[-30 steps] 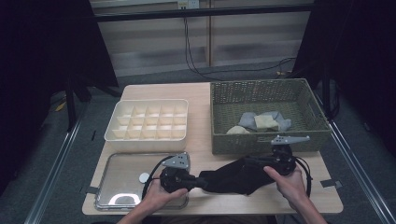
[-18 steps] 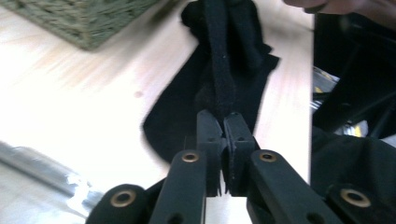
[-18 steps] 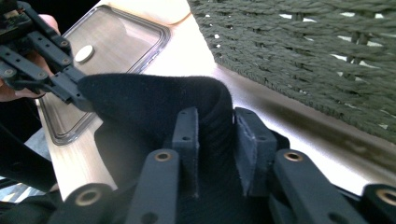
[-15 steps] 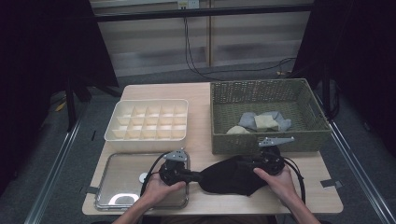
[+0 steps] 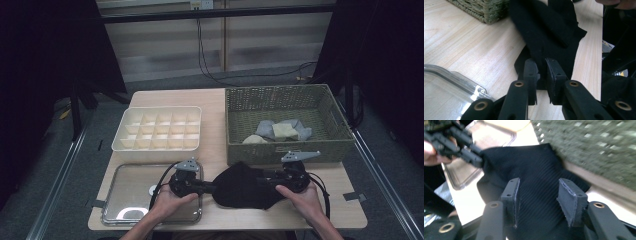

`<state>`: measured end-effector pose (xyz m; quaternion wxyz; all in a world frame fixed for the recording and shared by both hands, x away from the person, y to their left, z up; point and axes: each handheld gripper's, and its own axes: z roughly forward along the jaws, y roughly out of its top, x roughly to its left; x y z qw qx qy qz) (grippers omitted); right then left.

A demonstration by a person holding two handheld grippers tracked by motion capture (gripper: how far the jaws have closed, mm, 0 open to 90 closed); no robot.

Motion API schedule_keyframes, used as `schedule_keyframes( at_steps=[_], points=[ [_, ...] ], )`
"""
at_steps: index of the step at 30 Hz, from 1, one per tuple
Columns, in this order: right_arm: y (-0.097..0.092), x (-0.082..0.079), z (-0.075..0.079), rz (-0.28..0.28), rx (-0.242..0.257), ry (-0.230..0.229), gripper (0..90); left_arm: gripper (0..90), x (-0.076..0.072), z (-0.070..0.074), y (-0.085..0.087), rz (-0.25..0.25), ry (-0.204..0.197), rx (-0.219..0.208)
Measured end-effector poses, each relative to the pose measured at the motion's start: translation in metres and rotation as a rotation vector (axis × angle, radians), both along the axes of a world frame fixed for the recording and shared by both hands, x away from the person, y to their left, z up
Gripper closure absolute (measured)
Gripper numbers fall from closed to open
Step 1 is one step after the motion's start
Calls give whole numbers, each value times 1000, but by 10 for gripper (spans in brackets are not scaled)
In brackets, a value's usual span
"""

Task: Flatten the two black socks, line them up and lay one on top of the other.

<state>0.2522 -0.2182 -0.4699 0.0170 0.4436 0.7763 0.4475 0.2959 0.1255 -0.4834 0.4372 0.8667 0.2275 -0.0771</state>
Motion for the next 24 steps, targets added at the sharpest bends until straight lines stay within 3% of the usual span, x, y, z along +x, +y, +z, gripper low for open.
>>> schedule_keyframes(
  at_steps=[9,15,18,22,24],
  points=[
    [12,-9,-13,85,-66,6,659,706,-2,2,7,31,-14,-20],
    [19,-12,-18,130,-96,4,639,680,-2,3,7,37,-15,-24],
    [24,-13,-24,147,-143,3,616,654,0,2,5,47,-19,-26],
    [30,-14,-26,162,-187,-45,616,638,2,1,4,60,-11,-35],
    [31,-15,-27,150,-202,-60,675,645,4,0,3,66,-7,-34]
  ],
)
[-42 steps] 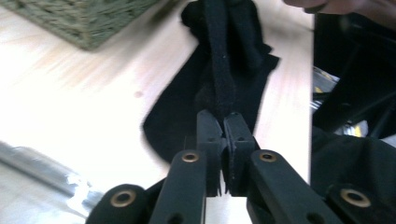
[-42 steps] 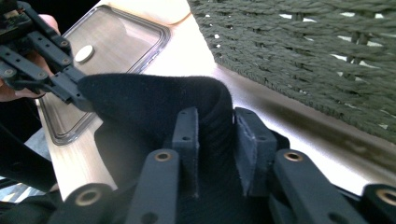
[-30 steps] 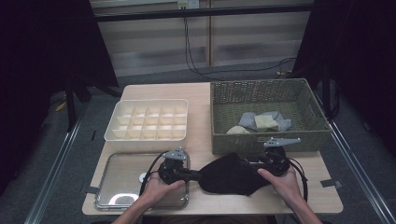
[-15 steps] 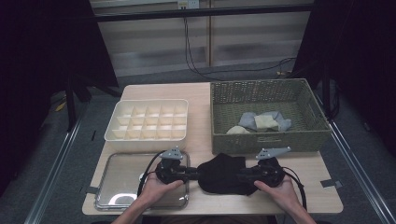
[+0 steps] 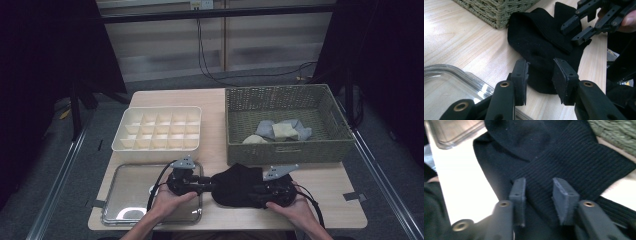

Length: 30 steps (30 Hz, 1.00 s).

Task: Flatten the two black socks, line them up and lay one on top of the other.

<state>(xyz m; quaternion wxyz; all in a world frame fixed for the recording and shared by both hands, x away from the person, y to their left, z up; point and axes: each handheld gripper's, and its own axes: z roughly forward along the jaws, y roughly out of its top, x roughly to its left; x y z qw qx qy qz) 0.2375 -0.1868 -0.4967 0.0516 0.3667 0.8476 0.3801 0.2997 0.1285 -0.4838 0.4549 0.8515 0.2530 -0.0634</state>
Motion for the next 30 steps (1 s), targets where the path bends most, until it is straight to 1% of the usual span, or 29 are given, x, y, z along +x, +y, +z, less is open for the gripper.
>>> schedule_keyframes(
  at_steps=[1,2,3,4,5,6,7,8,11,13,15,16,17,19,21,23,25,27,28,29,30],
  points=[
    [0,0,0,-5,-6,-1,712,654,1,-1,-1,3,-2,8],
    [-1,2,0,-12,-8,3,769,674,2,-2,-1,6,-5,12],
    [-2,3,0,-16,-10,4,804,703,1,-2,-3,36,-23,23],
    [-4,5,0,-27,8,20,844,769,2,-2,-3,46,-27,27],
    [-6,6,0,-36,24,36,856,813,2,-3,-3,36,-25,26],
    [-7,7,0,-44,35,42,860,846,2,-3,-4,30,-27,31],
    [-8,8,2,-50,48,39,862,870,2,-3,-4,26,-27,31],
    [-10,8,3,-54,72,43,863,881,2,-3,-4,21,-27,29],
    [-17,8,10,-76,135,35,864,889,1,-1,-3,11,-29,27],
    [-24,9,16,-104,158,17,866,890,0,-1,-3,13,-26,22],
    [-32,10,23,-131,194,6,867,890,0,0,-2,10,-30,22],
    [-36,10,26,-139,215,-3,867,890,-1,1,-2,10,-24,13],
    [-40,9,30,-151,238,-13,867,890,-1,1,-1,5,-28,10],
    [-47,8,35,-169,260,-28,867,890,-1,3,0,4,-26,-2],
    [-55,8,41,-194,299,-42,868,889,-2,4,2,8,-31,-4],
    [-62,7,47,-218,322,-51,868,889,-3,7,5,6,-32,-18],
    [-67,7,51,-228,331,-63,868,889,-4,10,7,0,-35,-24],
    [-73,5,55,-249,345,-64,867,890,-6,14,10,-10,-35,-33],
    [-76,4,57,-257,343,-70,868,890,-7,16,10,-11,-38,-41],
    [-77,3,59,-269,351,-72,867,890,-9,18,11,-13,-39,-52],
    [-80,2,61,-274,360,-75,868,890,-11,21,13,-24,-42,-54]
  ],
)
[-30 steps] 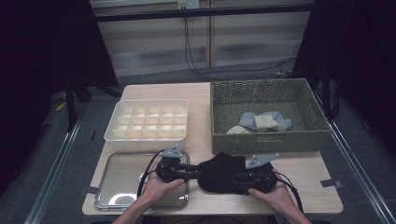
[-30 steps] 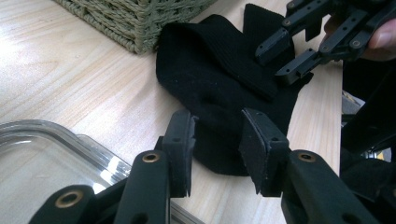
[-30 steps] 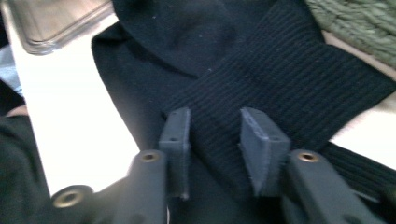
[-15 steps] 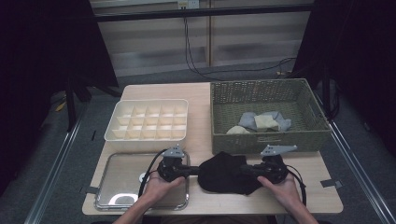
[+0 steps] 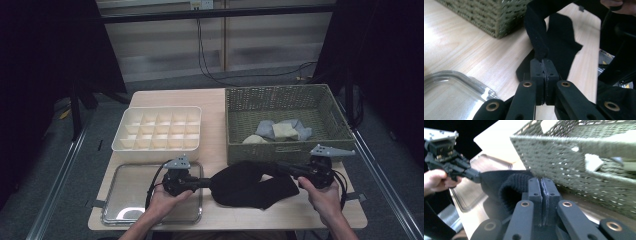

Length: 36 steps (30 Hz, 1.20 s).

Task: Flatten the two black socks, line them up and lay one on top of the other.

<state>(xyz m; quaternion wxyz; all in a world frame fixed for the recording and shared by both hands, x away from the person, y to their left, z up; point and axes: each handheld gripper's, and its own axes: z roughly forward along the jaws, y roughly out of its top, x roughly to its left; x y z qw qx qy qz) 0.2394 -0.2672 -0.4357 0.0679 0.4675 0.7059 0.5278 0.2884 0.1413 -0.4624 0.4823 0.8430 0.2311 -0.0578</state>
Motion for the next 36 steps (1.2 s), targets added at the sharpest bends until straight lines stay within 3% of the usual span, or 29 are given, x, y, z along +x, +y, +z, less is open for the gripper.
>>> schedule_keyframes(
  at_steps=[3,9,13,18,22,29,31,36],
  points=[
    [-9,-9,6,-25,17,-4,867,890,-9,6,1,-25,4,-22],
    [-17,-33,13,-43,21,32,868,891,-25,10,4,-78,6,2],
    [-20,-41,10,-53,17,50,868,890,-23,7,9,-76,21,17],
    [-22,-29,-12,-87,21,109,867,890,-8,1,3,-63,42,51],
    [-26,-10,-28,-107,-14,139,866,884,5,-4,-4,-48,47,77],
    [-25,9,-41,-106,-82,155,831,864,23,-14,-11,-19,64,116],
    [-25,13,-44,-119,-112,158,780,859,25,-16,-10,-3,50,119],
    [-30,14,-44,-141,-124,150,708,828,30,-16,-8,28,26,104]
  ],
)
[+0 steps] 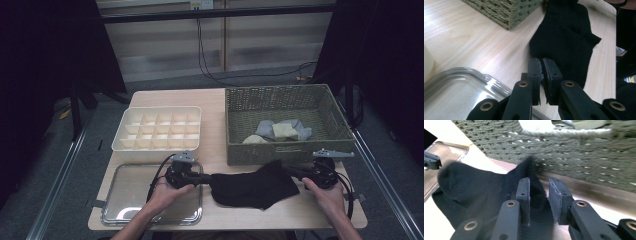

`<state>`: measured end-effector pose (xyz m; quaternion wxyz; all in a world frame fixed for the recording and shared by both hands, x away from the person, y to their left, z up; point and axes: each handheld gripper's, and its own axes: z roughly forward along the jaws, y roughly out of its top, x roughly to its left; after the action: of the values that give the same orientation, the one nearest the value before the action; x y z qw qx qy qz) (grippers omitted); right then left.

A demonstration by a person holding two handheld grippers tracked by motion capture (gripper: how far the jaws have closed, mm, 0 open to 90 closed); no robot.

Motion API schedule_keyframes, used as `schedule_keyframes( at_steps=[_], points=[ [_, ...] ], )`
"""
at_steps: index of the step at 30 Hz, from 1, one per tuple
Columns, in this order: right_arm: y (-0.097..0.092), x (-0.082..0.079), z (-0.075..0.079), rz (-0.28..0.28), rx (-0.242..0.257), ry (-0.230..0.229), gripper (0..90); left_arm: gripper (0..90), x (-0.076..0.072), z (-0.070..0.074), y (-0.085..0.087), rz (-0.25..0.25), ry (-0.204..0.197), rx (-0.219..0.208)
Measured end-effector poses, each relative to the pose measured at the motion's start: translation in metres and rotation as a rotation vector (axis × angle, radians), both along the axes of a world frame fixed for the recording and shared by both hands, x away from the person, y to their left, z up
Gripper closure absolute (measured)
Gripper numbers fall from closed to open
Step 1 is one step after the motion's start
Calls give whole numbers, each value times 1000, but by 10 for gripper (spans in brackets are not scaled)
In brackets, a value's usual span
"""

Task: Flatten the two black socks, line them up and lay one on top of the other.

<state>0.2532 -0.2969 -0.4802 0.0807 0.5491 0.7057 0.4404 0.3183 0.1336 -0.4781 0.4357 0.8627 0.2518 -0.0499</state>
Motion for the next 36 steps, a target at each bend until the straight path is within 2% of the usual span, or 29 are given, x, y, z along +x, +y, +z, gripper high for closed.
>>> schedule_keyframes(
  at_steps=[2,5,6,9,11,13,15,17,19,24,26,29,33,36],
  points=[
    [-2,0,-1,2,7,-1,708,809,3,1,0,0,-3,20],
    [0,1,-4,10,-14,2,689,760,2,5,-2,1,-4,4],
    [0,2,-4,8,-16,1,688,749,0,8,-3,-1,-2,-13],
    [1,1,-2,1,-16,-7,682,718,-5,12,-5,-20,-14,-14],
    [0,-1,1,-16,-37,-24,672,709,-7,11,-6,-22,-10,-8],
    [-4,-3,8,-19,-5,-46,676,709,-7,6,-6,-21,-2,-8],
    [-5,-2,10,-6,-7,-53,674,712,-7,1,-8,-14,6,16],
    [-4,-1,8,-6,-16,-49,668,713,-8,-1,-9,-15,4,24],
    [1,4,0,13,-41,-26,641,711,-8,-3,-8,-14,10,40],
    [10,10,-10,38,-85,4,616,666,-7,-5,-7,2,14,30],
    [10,11,-13,43,-96,10,619,642,-8,-6,-10,-9,17,32],
    [13,11,-17,41,-117,30,673,629,-9,-8,-13,-15,18,41],
    [12,10,-16,53,-101,20,807,627,-9,-14,-15,-16,18,73],
    [11,10,-15,57,-87,21,843,594,-9,-17,-18,-12,17,95]
  ],
)
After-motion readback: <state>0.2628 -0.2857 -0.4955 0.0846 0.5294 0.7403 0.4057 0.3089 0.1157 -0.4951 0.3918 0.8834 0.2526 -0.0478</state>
